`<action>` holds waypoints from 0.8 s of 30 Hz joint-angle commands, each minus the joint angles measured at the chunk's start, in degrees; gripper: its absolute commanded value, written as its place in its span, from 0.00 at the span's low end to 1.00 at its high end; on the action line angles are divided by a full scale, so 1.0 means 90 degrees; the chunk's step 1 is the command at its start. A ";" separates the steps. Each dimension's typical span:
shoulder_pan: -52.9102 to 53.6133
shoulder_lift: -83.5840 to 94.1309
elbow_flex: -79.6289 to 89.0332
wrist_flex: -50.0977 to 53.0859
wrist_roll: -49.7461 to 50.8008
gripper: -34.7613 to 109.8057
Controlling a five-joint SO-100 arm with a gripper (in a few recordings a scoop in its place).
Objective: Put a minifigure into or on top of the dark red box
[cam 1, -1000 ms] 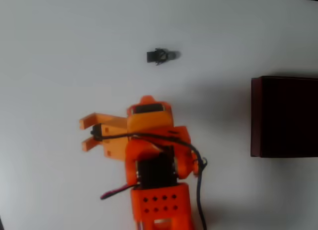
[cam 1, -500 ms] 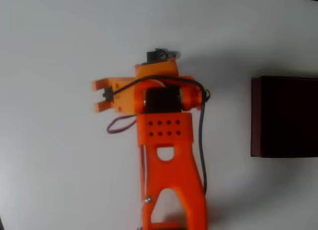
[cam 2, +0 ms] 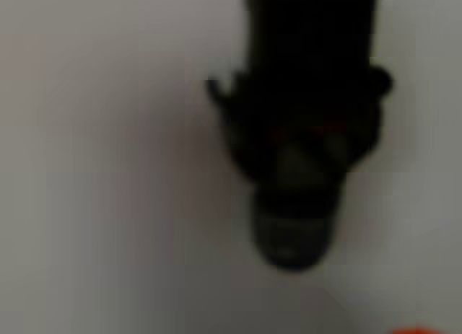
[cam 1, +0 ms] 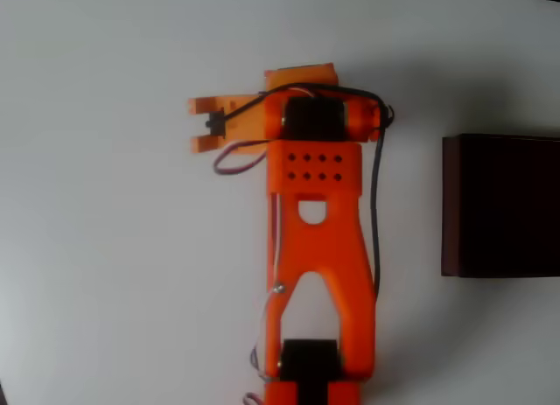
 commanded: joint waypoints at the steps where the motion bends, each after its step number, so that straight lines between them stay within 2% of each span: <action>1: -0.0078 -0.0146 -0.0566 0.0146 -0.0137 0.32; 20: -0.0264 -0.1904 -0.2607 0.1045 0.0020 0.33; 24: -0.0293 -0.2520 -0.3496 0.1465 0.0078 0.33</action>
